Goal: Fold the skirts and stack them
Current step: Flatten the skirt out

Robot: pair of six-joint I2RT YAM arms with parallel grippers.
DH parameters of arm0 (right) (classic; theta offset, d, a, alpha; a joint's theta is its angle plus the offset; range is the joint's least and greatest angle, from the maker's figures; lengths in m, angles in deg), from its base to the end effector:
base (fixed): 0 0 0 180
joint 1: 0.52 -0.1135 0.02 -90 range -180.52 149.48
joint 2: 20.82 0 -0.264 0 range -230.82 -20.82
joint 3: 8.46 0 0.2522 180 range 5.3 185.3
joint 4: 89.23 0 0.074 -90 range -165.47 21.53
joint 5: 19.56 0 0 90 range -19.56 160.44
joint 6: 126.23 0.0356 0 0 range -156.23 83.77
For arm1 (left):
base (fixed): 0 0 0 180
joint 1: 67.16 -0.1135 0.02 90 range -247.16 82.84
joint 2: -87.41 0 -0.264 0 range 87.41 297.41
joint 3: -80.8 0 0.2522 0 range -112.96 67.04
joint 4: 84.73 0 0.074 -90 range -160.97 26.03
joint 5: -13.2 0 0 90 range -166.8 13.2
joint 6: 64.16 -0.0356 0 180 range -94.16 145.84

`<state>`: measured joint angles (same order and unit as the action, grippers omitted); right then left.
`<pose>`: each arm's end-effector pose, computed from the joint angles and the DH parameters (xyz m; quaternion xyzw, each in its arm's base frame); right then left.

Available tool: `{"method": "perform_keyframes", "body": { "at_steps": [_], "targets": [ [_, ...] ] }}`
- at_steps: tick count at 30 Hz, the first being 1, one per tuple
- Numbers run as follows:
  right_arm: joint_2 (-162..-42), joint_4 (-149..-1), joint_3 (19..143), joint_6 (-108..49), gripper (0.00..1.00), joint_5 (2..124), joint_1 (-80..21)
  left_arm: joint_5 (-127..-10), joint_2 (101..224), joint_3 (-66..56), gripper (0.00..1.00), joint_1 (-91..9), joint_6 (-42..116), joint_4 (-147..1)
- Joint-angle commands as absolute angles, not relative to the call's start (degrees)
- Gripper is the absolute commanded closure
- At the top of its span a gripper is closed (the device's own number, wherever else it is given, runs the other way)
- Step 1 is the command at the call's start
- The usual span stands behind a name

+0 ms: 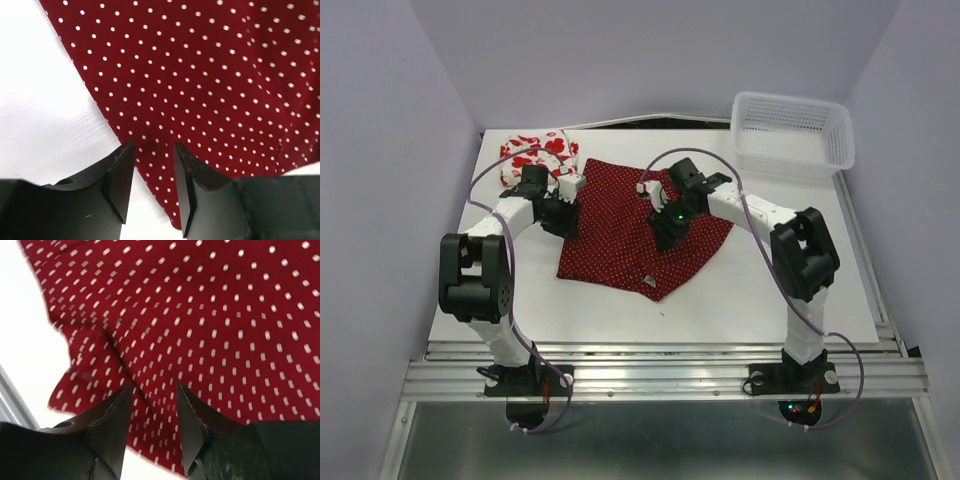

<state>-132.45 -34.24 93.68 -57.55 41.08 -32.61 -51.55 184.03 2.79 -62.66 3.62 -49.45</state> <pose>0.3392 0.2333 0.2225 -0.4740 0.8177 0.2661 0.1895 0.3498 -0.0428 0.2095 0.2803 0.8870 -0.1587 0.3308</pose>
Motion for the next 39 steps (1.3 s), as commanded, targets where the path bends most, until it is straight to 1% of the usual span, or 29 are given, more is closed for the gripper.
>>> {"method": "perform_keyframes", "body": {
  "at_steps": [1, 4, 8, 12, 16, 17, 20, 21, 23, 24, 26, 30, 35, 39],
  "targets": [
    [-137.35, -38.38, 98.90, -51.71, 0.53, 42.06, -33.91, -52.63, 185.32, 0.68, 0.53, -62.41, 6.41, -50.66],
    [-140.08, -38.47, 100.31, -51.26, 0.53, 41.09, -34.96, -54.21, 186.20, 1.03, 0.53, -62.06, 6.94, -51.72],
    [-139.56, -32.61, 98.21, -56.08, 0.55, 39.59, -36.11, -55.35, 187.52, 0.94, 0.53, -62.06, 7.29, -50.93],
    [-133.60, -25.65, 90.48, -63.20, 0.58, 40.55, -36.11, -56.85, 187.96, 1.21, 0.53, -62.06, 7.12, -50.75],
    [-123.59, -21.69, 81.08, -69.97, 0.56, 46.26, -36.11, -57.91, 188.04, 1.65, 0.53, -62.06, 6.85, -51.01],
    [-122.43, -20.03, 78.45, -70.85, 0.56, 46.70, -36.11, -57.99, 188.31, 1.47, 0.53, -62.06, 6.85, -50.93],
    [-120.49, -15.99, 76.06, -74.19, 0.56, 47.24, -36.64, -58.17, 188.48, 1.03, 0.53, -62.06, 6.77, -50.58],
    [-120.14, -15.71, 75.01, -74.46, 0.55, 46.89, -37.16, -58.00, 188.05, 0.68, 0.51, -62.06, 6.51, -50.49],
    [-118.82, -16.06, 74.82, -73.85, 0.50, 46.62, -37.17, -57.03, 187.26, 0.33, 0.47, -62.15, 5.98, -49.70],
    [-118.38, -16.32, 75.43, -72.80, 0.48, 46.45, -37.17, -56.77, 185.95, 0.33, 0.43, -62.23, 5.89, -49.61],
    [-117.50, -18.85, 76.57, -70.61, 0.46, 46.97, -37.17, -55.98, 184.45, 0.42, 0.41, -62.50, 6.24, -49.26],
    [-117.32, -24.05, 80.44, -66.82, 0.47, 48.73, -36.55, -54.92, 181.99, 1.12, 0.40, -62.59, 6.94, -47.41],
    [-123.11, -25.28, 85.27, -65.94, 0.47, 49.08, -32.78, -56.40, 180.84, 3.14, 0.41, -62.59, 5.71, -47.40],
    [-127.68, -25.64, 85.81, -66.28, 0.47, 50.83, -29.00, -57.03, 180.75, 3.58, 0.42, -62.85, 7.03, -48.91]
  ]
}}
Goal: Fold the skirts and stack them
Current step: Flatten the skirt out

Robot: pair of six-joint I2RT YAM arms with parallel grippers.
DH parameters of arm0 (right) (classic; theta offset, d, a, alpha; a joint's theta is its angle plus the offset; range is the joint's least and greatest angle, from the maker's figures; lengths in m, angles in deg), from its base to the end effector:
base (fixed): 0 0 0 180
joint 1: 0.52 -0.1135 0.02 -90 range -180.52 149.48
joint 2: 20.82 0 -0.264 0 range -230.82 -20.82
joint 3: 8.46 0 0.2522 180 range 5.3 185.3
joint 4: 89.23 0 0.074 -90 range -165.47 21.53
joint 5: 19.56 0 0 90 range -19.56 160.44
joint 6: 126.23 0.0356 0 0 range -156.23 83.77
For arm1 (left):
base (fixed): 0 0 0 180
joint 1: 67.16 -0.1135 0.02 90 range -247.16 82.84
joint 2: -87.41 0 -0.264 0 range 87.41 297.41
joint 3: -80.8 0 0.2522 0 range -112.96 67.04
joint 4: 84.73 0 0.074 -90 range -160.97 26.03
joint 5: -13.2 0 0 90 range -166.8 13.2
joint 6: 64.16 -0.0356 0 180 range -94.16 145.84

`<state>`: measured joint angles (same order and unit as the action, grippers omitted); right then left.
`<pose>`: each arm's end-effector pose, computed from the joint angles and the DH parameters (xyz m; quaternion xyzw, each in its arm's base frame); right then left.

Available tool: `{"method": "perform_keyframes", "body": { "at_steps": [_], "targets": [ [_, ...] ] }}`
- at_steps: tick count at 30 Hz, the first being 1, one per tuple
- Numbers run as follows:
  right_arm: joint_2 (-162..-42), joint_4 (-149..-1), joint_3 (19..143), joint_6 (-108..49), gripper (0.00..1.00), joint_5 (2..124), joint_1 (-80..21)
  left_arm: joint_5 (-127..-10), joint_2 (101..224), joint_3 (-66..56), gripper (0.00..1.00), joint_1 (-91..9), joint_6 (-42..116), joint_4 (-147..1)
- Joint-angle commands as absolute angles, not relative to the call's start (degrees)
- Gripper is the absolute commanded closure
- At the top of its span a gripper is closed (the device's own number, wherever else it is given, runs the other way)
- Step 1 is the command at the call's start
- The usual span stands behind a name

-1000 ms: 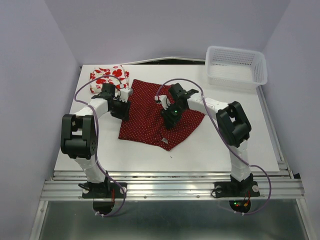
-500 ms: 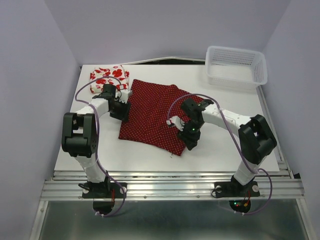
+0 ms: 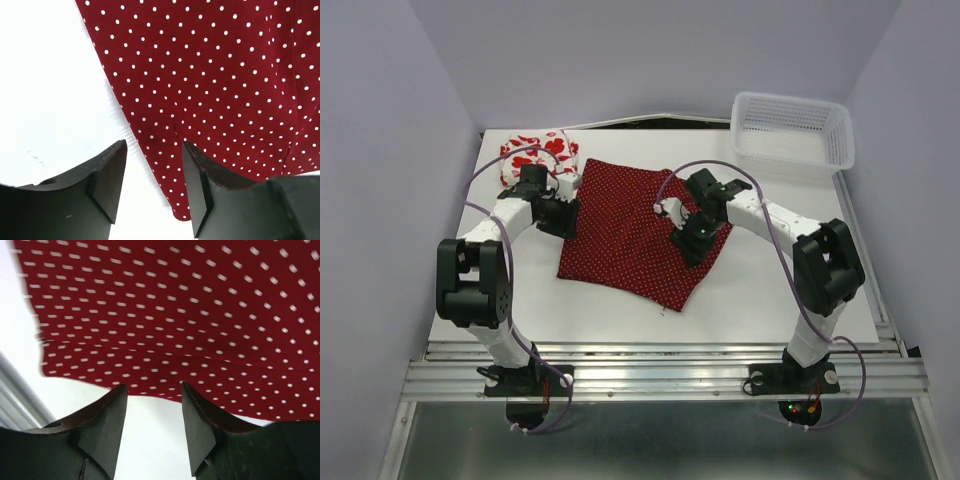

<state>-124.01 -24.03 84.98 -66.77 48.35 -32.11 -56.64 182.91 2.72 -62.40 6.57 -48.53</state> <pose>0.2967 0.1982 0.2245 -0.5236 0.8205 0.1911 0.1268 0.3474 -0.0412 0.2143 0.2482 0.9035 -0.1261 0.3259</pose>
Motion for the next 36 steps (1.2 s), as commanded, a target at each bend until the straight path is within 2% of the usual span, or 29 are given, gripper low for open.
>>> {"method": "perform_keyframes", "body": {
  "at_steps": [1, 4, 8, 11, 16, 20, 23, 27, 29, 30, 33, 34, 36],
  "targets": [
    [-129.00, -25.73, 85.20, -67.68, 0.47, 52.93, -28.47, -56.68, 181.19, 3.06, 0.43, -62.76, 6.94, -48.64],
    [-131.02, -27.48, 81.34, -67.96, 0.47, 56.72, -26.10, -56.76, 182.77, 2.35, 0.44, -62.85, 6.15, -47.85],
    [-132.00, -27.13, 77.73, -68.31, 0.49, 54.28, -24.69, -56.77, 182.33, 1.65, 0.44, -62.76, 5.10, -48.03],
    [-130.86, -25.39, 75.62, -68.13, 0.52, 51.82, -26.44, -56.50, 183.03, 0.25, 0.44, -62.06, 5.71, -47.15],
    [-127.79, -24.15, 70.70, -67.35, 0.52, 50.05, -34.08, -58.52, 191.46, -4.67, 0.48, -59.69, 6.68, -47.15],
    [-126.82, -20.29, 70.60, -65.85, 0.51, 40.87, -40.93, -59.58, 200.16, -13.45, 0.51, -57.84, 7.38, -46.89],
    [-125.85, -19.93, 73.05, -63.48, 0.46, 33.82, -46.81, -60.54, 208.93, -21.78, 0.54, -56.26, 7.47, -45.48],
    [-125.14, -19.75, 78.93, -61.02, 0.44, 28.34, -46.84, -60.37, 215.54, -35.59, 0.55, -55.12, 9.31, -42.59],
    [-123.83, -19.22, 83.51, -60.05, 0.45, 30.71, -43.35, -61.42, 217.58, -41.84, 0.56, -55.12, 10.37, -42.58],
    [-123.82, -18.96, 84.74, -59.52, 0.46, 31.67, -43.32, -61.68, 217.58, -42.90, 0.56, -55.12, 10.11, -42.75],
    [-121.46, -19.05, 87.12, -58.03, 0.50, 36.94, -33.33, -60.81, 211.89, -42.57, 0.53, -55.03, 9.06, -45.12],
    [-120.93, -18.79, 87.39, -61.33, 0.50, 38.43, -27.99, -60.37, 210.30, -41.52, 0.47, -54.85, 8.96, -46.00],
    [-120.23, -16.68, 86.95, -64.60, 0.50, 42.56, -23.83, -58.88, 208.09, -39.05, 0.38, -54.41, 8.44, -47.15]
  ]
}}
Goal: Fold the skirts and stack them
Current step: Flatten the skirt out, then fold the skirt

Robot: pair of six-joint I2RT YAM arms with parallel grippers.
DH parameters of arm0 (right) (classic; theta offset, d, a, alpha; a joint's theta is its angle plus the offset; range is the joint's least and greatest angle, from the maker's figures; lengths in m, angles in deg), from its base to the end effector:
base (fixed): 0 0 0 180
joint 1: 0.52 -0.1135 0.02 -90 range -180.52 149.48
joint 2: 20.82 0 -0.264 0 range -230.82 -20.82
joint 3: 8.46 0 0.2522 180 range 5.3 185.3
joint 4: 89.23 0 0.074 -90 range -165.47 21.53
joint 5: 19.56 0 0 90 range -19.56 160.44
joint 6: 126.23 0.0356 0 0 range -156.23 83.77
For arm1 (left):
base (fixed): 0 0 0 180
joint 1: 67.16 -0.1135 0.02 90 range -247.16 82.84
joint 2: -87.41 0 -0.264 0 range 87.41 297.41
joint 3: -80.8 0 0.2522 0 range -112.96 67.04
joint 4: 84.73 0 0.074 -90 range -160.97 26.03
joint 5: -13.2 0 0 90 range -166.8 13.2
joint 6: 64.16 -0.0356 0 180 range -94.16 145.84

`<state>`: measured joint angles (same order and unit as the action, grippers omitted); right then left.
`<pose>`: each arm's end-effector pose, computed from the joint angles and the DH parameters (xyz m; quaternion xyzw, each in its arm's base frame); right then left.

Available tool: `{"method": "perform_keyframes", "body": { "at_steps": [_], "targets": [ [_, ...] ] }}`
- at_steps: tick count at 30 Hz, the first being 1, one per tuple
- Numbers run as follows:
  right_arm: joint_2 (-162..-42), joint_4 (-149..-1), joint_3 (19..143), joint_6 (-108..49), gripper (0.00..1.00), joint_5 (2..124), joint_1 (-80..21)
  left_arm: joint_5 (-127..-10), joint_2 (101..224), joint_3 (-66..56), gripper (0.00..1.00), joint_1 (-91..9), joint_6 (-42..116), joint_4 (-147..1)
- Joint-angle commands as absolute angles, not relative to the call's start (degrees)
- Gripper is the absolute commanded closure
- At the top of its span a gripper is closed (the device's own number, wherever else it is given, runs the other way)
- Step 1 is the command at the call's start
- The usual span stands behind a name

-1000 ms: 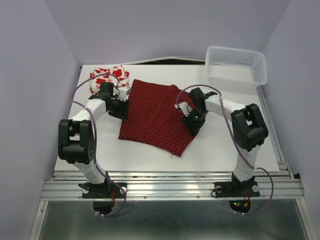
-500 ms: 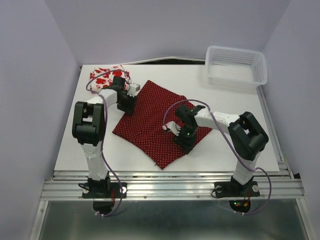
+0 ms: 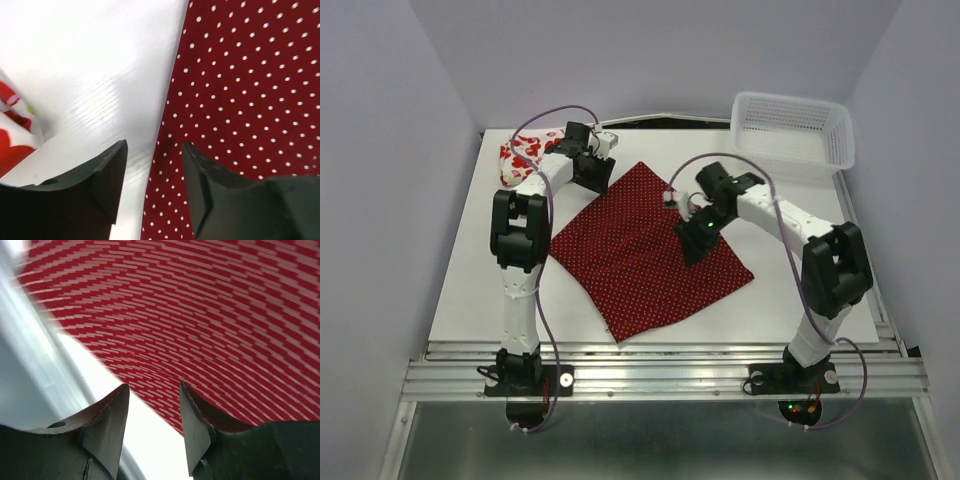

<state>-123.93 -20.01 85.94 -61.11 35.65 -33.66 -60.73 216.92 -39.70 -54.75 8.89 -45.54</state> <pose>0.2826 0.2088 0.2315 -0.4877 0.8147 0.3038 0.0787 0.4952 -0.1190 0.1970 0.2827 0.8822 -0.1165 0.3581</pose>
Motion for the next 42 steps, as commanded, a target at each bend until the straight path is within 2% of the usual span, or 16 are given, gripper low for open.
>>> {"method": "perform_keyframes", "body": {
  "at_steps": [1, 3, 8, 12, 26, 28, 31, 32, 35, 36, 37, 42],
  "targets": [
    [-119.18, -16.76, 85.99, -66.62, 0.50, 45.01, -22.24, -58.52, 207.04, -38.70, 0.34, -54.06, 7.65, -46.80],
    [-118.73, -16.94, 83.10, -67.43, 0.50, 51.00, -18.90, -58.08, 207.20, -38.17, 0.30, -53.71, 7.56, -46.18],
    [-117.33, -18.95, 77.82, -63.04, 0.49, 55.40, -13.97, -59.40, 208.17, -35.71, 0.29, -52.40, 8.08, -50.30],
    [-116.18, -20.89, 73.51, -61.19, 0.47, 55.06, -10.19, -59.75, 210.36, -36.23, 0.29, -51.52, 9.31, -51.45],
    [-121.88, -22.39, 73.15, -57.94, 0.50, 49.35, -9.66, -60.81, 214.32, -36.67, 0.29, -49.84, 10.54, -53.12],
    [-122.59, -22.47, 73.32, -57.67, 0.53, 48.47, -9.66, -61.16, 214.85, -36.67, 0.30, -49.67, 10.72, -53.21],
    [-123.12, -22.48, 73.33, -57.41, 0.66, 48.12, -9.66, -62.03, 215.64, -36.85, 0.32, -49.40, 10.98, -53.12],
    [-123.03, -22.39, 73.07, -57.50, 0.74, 48.20, -9.66, -62.38, 215.82, -36.85, 0.33, -49.40, 11.16, -53.12],
    [-122.24, -22.30, 72.45, -57.76, 0.87, 48.73, -9.13, -63.44, 216.35, -36.67, 0.34, -49.40, 11.42, -52.95],
    [-121.98, -22.04, 72.36, -57.94, 0.95, 49.43, -9.13, -63.62, 216.35, -36.41, 0.34, -49.40, 11.60, -53.04],
    [-121.11, -21.86, 72.19, -58.20, 0.99, 49.69, -9.13, -63.71, 216.43, -36.32, 0.35, -49.40, 11.69, -53.04],
    [-118.20, -20.11, 70.78, -60.39, 0.99, 52.33, -8.60, -65.28, 216.96, -35.97, 0.37, -49.40, 12.13, -52.95]
  ]
}}
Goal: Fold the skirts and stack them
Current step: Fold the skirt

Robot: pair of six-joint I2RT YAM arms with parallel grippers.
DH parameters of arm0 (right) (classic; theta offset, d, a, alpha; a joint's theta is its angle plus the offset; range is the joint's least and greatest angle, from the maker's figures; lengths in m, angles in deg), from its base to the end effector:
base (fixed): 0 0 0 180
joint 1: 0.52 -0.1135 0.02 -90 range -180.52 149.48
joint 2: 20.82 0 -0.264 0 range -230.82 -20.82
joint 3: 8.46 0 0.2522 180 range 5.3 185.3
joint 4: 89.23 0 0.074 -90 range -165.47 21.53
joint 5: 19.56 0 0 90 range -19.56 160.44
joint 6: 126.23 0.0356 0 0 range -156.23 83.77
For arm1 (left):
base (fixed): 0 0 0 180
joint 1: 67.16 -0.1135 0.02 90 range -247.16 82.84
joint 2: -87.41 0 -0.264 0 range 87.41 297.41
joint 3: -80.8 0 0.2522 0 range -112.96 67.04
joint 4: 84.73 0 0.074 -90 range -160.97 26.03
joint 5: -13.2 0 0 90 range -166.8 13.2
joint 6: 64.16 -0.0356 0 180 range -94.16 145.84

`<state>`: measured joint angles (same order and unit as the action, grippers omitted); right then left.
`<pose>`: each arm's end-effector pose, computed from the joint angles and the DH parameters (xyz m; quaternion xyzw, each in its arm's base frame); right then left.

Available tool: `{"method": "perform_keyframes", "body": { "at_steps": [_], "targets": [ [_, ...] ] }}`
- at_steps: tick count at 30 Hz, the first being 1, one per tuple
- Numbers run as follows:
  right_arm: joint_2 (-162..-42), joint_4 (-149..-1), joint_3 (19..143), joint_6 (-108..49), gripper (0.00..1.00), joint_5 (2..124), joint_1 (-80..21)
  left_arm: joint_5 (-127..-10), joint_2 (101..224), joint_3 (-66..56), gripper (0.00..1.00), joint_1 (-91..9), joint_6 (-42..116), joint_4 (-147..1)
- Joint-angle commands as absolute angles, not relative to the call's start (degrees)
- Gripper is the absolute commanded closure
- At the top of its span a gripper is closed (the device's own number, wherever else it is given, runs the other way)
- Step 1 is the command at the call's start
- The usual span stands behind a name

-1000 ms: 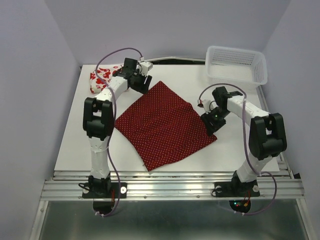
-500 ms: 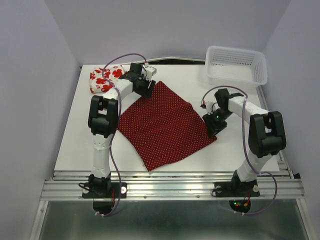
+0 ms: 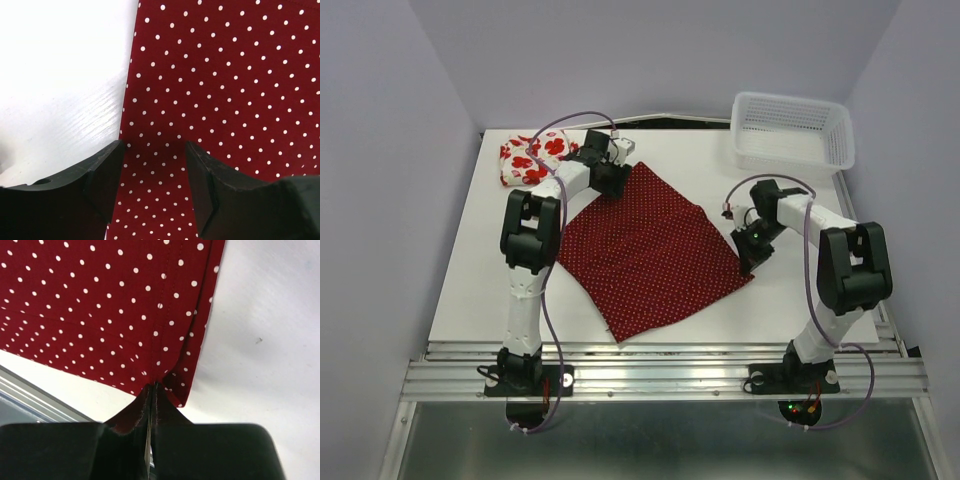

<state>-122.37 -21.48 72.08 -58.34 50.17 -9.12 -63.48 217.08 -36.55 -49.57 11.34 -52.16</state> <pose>0.3053 0.0586 0.1744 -0.2625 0.9487 0.1735 0.0313 0.4855 -0.1625 0.1862 0.2963 0.8693 -0.1173 0.3780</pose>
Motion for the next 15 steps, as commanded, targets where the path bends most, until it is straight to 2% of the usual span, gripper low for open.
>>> {"method": "perform_keyframes", "body": {
  "at_steps": [1, 10, 11, 12, 13, 15],
  "targets": [
    [-117.85, -19.67, 70.34, -61.01, 0.99, 52.94, -8.60, -65.64, 217.40, -36.14, 0.38, -49.40, 12.13, -52.77],
    [-114.68, -17.47, 62.78, -66.55, 0.99, 55.85, -8.60, -68.63, 220.12, -39.13, 0.46, -49.49, 11.86, -50.58],
    [-114.94, -17.38, 62.87, -66.81, 0.96, 55.59, -8.60, -68.72, 220.30, -39.39, 0.47, -49.49, 11.86, -50.40],
    [-115.21, -16.68, 63.22, -66.81, 0.63, 55.06, -8.60, -68.80, 220.48, -40.18, 0.47, -49.49, 11.86, -49.96],
    [-115.73, -16.41, 64.00, -66.55, 0.44, 53.93, -8.60, -67.59, 220.39, -40.71, 0.45, -49.49, 11.60, -49.61],
    [-115.56, -16.15, 67.76, -65.94, 0.26, 52.00, -8.60, -64.17, 217.51, -39.76, 0.38, -49.49, 10.46, -50.56]
  ]
}}
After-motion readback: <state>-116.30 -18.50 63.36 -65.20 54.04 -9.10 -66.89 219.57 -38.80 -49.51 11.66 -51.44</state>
